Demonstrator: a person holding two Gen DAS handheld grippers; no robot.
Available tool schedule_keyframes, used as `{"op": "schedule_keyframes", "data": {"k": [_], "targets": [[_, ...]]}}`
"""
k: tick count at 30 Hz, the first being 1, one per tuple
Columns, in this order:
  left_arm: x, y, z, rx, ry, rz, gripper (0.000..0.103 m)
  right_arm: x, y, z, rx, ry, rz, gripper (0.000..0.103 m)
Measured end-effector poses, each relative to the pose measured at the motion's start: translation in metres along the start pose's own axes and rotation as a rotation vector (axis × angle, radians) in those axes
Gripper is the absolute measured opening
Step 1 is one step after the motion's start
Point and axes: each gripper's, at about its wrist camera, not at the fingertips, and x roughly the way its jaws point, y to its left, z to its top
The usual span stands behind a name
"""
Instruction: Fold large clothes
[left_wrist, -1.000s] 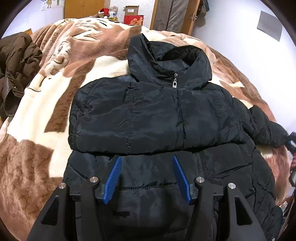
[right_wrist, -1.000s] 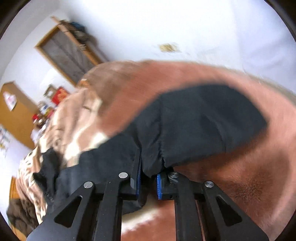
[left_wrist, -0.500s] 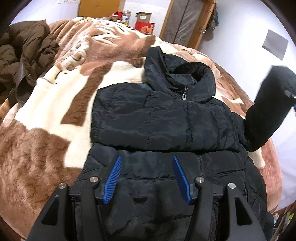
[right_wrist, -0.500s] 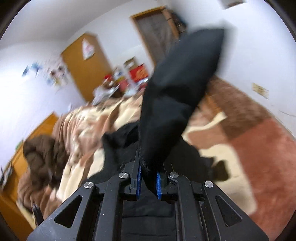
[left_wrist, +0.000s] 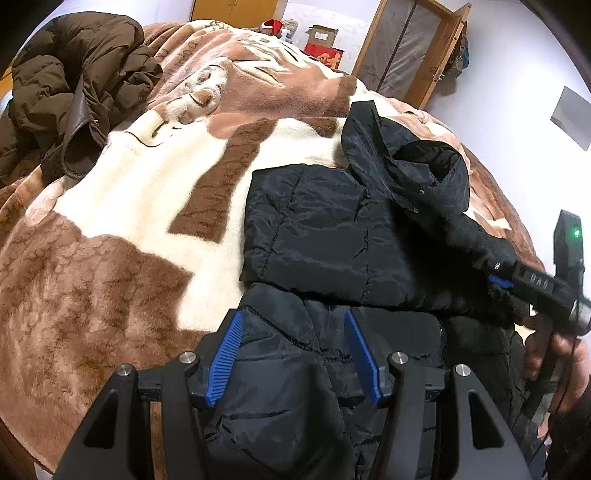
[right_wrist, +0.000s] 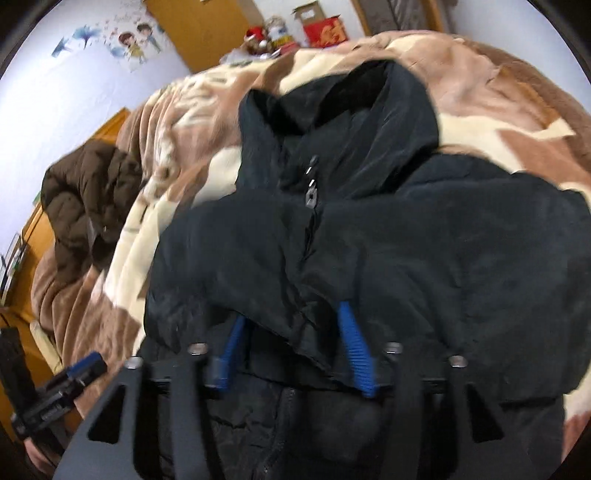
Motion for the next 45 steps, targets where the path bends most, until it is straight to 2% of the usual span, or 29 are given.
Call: {"op": "schedule_keyframes", "data": {"k": [5,7,10,14,16,18,19,21,22,24,29,31,33,36,38,40,43,45], "targets": [[0.0,-0.017,0.013,0.034,-0.018,-0.029,0.059,-0.036,0.007,0.002,-0.026,-0.059,0.098,0.057],[0.001,-0.031,0.021,0.058,-0.03,-0.051,0.059,-0.064,0.0,0.001,-0.061,-0.122,0.096,0.057],[0.006,-0.06,0.035,0.106,-0.048,-0.095,0.059,-0.09,-0.033,0.0,-0.052,-0.191,-0.02,0.057],[0.031,-0.101,0.049,0.18,-0.051,-0.142,0.059,-0.098,-0.105,0.0,0.116,-0.199,-0.187,0.056],[0.049,-0.12,0.052,0.202,-0.044,-0.173,0.059,-0.091,-0.138,-0.002,0.179,-0.184,-0.255,0.04],[0.073,-0.139,0.053,0.243,-0.039,-0.153,0.058,-0.079,-0.15,-0.001,0.198,-0.161,-0.257,0.037],[0.087,-0.143,0.052,0.262,-0.03,-0.125,0.049,-0.071,-0.151,0.0,0.189,-0.149,-0.259,0.037],[0.118,-0.146,0.046,0.283,0.02,-0.046,0.042,-0.054,-0.147,0.003,0.142,-0.117,-0.271,0.037],[0.13,-0.142,0.042,0.278,0.04,-0.027,0.042,-0.044,-0.145,0.003,0.118,-0.096,-0.275,0.037],[0.147,-0.129,0.034,0.242,0.053,-0.036,0.043,-0.017,-0.142,0.0,0.082,-0.046,-0.301,0.037],[0.148,-0.128,0.031,0.247,0.053,-0.029,0.044,-0.01,-0.148,-0.002,0.09,-0.038,-0.317,0.037],[0.143,-0.13,0.035,0.236,0.074,-0.03,0.043,-0.024,-0.146,0.003,0.105,-0.039,-0.312,0.037],[0.127,-0.128,0.042,0.208,0.088,-0.052,0.043,-0.047,-0.143,0.006,0.106,-0.098,-0.267,0.037],[0.101,-0.13,0.057,0.199,0.02,-0.089,0.043,-0.063,-0.139,0.025,0.082,-0.163,-0.278,0.037],[0.096,-0.138,0.071,0.216,-0.026,-0.084,0.043,-0.059,-0.142,0.041,0.083,-0.169,-0.29,0.037],[0.104,-0.145,0.079,0.229,-0.038,-0.06,0.043,-0.046,-0.149,0.053,0.082,-0.151,-0.309,0.037],[0.148,-0.14,0.08,0.236,0.043,-0.001,0.045,-0.01,-0.163,0.055,0.095,-0.055,-0.316,0.037],[0.167,-0.134,0.07,0.246,0.05,-0.012,0.046,0.009,-0.161,0.048,0.047,-0.026,-0.347,0.037]]}}
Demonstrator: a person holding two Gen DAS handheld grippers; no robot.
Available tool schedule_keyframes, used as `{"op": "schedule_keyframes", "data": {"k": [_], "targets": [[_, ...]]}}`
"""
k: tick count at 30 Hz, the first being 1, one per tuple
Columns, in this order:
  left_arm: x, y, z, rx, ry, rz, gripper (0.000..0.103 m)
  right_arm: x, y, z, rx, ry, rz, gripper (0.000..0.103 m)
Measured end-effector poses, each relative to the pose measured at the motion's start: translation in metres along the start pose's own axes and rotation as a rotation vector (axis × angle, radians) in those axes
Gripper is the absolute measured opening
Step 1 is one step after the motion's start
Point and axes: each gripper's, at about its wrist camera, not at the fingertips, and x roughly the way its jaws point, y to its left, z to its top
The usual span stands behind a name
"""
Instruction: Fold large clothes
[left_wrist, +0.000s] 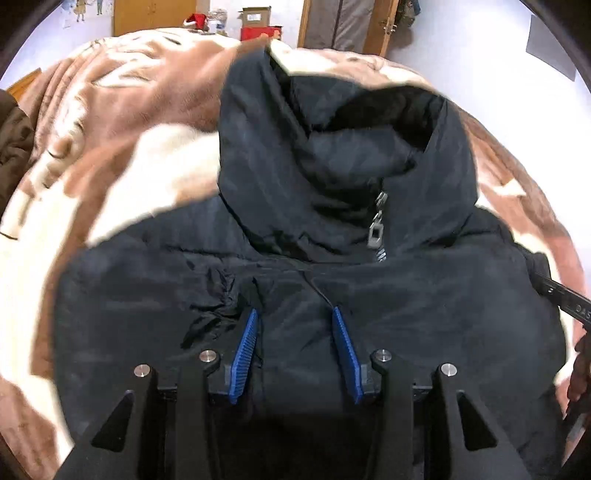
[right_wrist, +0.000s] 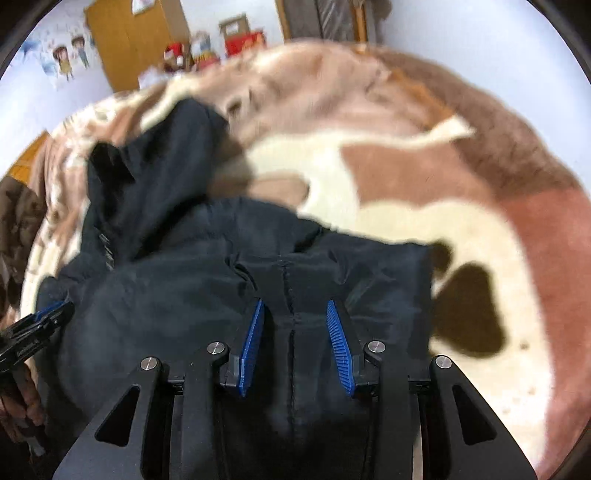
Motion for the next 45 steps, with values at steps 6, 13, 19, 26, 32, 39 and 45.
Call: {"op": "schedule_keyframes", "data": {"k": [6,13,19,26,32,39,45], "targets": [[0.006,-0.006,-0.011,0.039,-0.037,0.027,0.047,0.007,0.01,-0.003,-0.012,-0.006,-0.051,0.037],[-0.05,-0.004,0.002,0.032,-0.064,-0.015,0.044,-0.07,0.016,-0.01,0.009,-0.109,0.043,0.037],[-0.045,-0.009,-0.029,0.078,-0.019,-0.014,0.045,-0.052,0.039,-0.046,-0.035,-0.025,0.061,0.037],[-0.025,-0.004,-0.036,0.066,0.001,-0.013,0.047,-0.021,0.039,-0.049,-0.031,0.031,0.063,0.037],[-0.02,-0.004,-0.037,0.064,0.002,-0.012,0.047,-0.014,0.043,-0.05,-0.041,0.042,0.041,0.036],[-0.027,-0.009,-0.032,0.072,0.023,0.01,0.047,-0.025,0.046,-0.042,-0.029,0.071,0.018,0.037],[-0.08,-0.002,-0.041,0.063,-0.011,0.01,0.046,-0.084,0.054,-0.056,-0.021,-0.009,0.041,0.037]]}}
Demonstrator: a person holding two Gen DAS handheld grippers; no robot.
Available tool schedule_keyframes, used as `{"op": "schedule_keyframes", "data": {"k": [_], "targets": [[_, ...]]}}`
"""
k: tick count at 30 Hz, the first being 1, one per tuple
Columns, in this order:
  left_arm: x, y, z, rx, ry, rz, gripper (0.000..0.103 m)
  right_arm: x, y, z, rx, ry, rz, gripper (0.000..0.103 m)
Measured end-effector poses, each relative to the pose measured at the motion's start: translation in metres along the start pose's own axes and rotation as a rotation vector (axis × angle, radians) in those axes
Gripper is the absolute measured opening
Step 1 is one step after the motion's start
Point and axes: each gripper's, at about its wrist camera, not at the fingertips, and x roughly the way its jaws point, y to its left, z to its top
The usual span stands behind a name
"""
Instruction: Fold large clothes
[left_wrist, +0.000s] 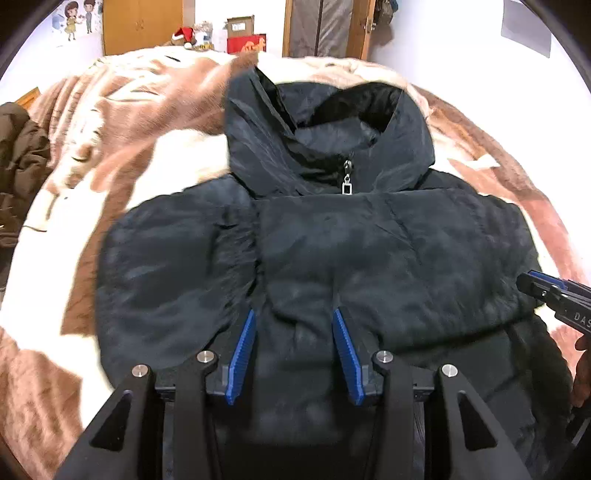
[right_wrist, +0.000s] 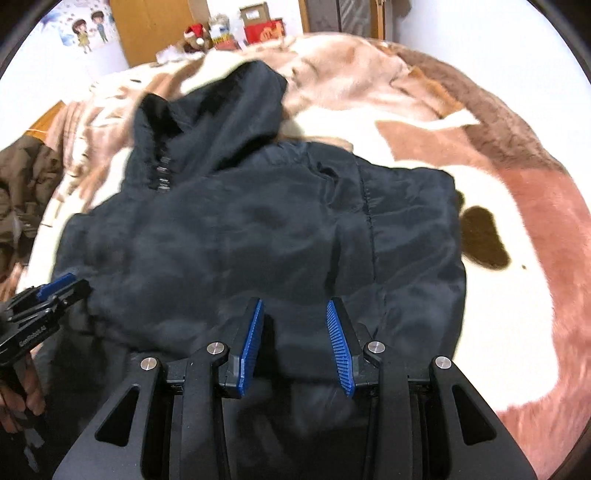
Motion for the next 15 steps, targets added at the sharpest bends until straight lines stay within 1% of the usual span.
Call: {"op": "schedule_keyframes", "data": {"k": [2,4,7,11,15], "targets": [[-0.022,0.005,-0.011,-0.021,-0.009,-0.018,0.046,-0.016,0.006,-0.01,0.001,-0.02,0.02,0.037],[-0.042,0.009,-0.025,-0.04,-0.019,-0.035,0.047,-0.034,0.014,-0.024,0.0,-0.037,0.046,0.043],[-0.067,0.014,-0.047,-0.06,-0.02,-0.047,0.047,-0.056,0.023,-0.046,0.0,-0.051,0.075,0.045],[-0.089,0.021,-0.075,-0.085,-0.01,-0.064,0.047,-0.069,0.033,-0.068,0.0,-0.041,0.098,0.047],[-0.101,0.026,-0.083,-0.097,-0.004,-0.073,0.047,-0.073,0.039,-0.074,-0.008,-0.027,0.115,0.047]]}}
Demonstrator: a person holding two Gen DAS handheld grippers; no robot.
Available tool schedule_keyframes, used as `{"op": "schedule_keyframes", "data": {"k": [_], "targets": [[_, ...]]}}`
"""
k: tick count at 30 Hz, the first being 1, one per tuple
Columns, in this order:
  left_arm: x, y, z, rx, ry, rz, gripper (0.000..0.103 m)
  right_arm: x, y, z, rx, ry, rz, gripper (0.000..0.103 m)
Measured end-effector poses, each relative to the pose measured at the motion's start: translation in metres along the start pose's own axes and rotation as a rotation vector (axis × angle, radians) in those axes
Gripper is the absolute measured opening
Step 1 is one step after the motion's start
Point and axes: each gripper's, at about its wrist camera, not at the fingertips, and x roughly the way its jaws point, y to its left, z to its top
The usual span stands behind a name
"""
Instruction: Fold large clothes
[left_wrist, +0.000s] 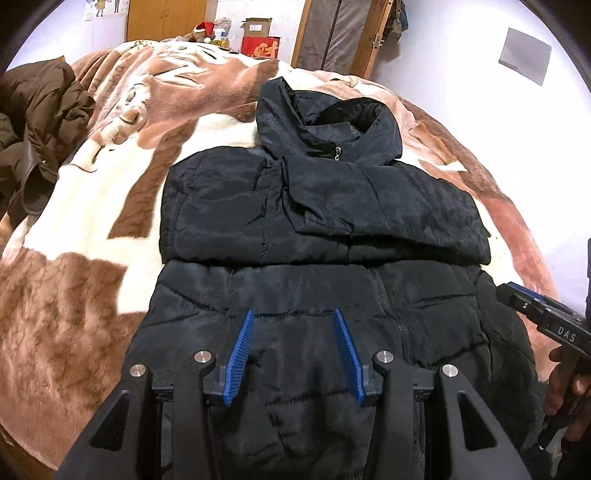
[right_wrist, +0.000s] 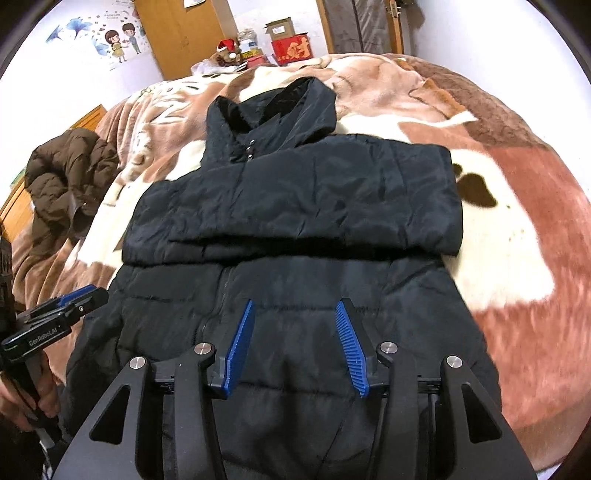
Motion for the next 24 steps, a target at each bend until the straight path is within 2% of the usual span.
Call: {"op": "schedule_keyframes", "data": {"k": [5,10,19,24], "targets": [[-0.002,0.002,0.018,-0.013,-0.022,-0.015,0.052,0.0,0.003,0.012,-0.007,-0.014,0.015,0.049],[0.008,0.001,0.053,0.002,-0.048,-0.024,0.055,0.011,0.0,0.052,-0.02,-0.049,0.02,0.051],[0.059,0.011,0.162,0.026,-0.1,-0.014,0.063,0.053,-0.016,0.156,-0.043,-0.098,0.001,0.051],[0.11,0.017,0.218,-0.02,-0.072,-0.015,0.064,0.092,-0.032,0.206,-0.013,-0.092,0.014,0.052]]}}
